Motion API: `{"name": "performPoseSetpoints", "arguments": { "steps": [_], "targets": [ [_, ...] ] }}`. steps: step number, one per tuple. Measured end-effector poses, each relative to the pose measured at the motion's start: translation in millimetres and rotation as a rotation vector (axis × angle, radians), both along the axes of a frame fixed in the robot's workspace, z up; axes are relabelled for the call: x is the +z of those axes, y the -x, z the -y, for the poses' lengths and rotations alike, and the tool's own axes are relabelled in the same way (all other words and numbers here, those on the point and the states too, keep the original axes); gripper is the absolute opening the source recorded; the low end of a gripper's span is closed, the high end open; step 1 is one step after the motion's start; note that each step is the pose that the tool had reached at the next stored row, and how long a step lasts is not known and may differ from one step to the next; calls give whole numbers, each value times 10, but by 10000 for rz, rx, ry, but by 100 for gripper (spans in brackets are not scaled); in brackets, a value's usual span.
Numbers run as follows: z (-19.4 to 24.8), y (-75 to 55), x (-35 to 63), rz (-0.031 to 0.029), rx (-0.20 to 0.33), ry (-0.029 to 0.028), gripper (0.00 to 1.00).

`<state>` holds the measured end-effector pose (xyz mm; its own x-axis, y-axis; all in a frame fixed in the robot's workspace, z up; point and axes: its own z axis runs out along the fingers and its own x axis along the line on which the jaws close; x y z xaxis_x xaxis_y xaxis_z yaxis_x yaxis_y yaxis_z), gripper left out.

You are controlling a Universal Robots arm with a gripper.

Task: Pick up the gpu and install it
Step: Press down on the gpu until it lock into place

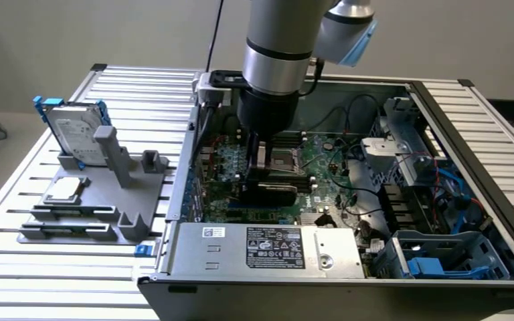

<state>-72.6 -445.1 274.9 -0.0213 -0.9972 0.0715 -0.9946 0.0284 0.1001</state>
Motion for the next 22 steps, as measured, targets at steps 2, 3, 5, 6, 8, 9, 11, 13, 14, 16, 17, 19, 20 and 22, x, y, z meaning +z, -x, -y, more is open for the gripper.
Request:
{"name": "performPoseSetpoints", "arguments": {
  "steps": [2,3,5,6,8,9,11,13,14,16,17,19,20,22],
  "targets": [
    [-4,0,9,1,0,13,27],
    [-7,0,10,1,0,23,27],
    [-10,0,13,0,0,47,18],
    [-12,0,13,0,0,59,12],
    [-15,0,14,0,0,86,11],
    [-16,0,14,0,0,100,11],
    [-18,0,14,-1,0,118,11],
    [-29,1,14,0,-2,119,11],
    [-37,1,14,0,-1,118,11],
    [-50,0,13,0,0,118,11],
    [-53,0,13,0,1,119,11],
    [-57,0,8,0,2,118,11],
    [-58,0,4,0,2,119,11],
    [-59,0,-4,1,2,118,11]
  ]
}}
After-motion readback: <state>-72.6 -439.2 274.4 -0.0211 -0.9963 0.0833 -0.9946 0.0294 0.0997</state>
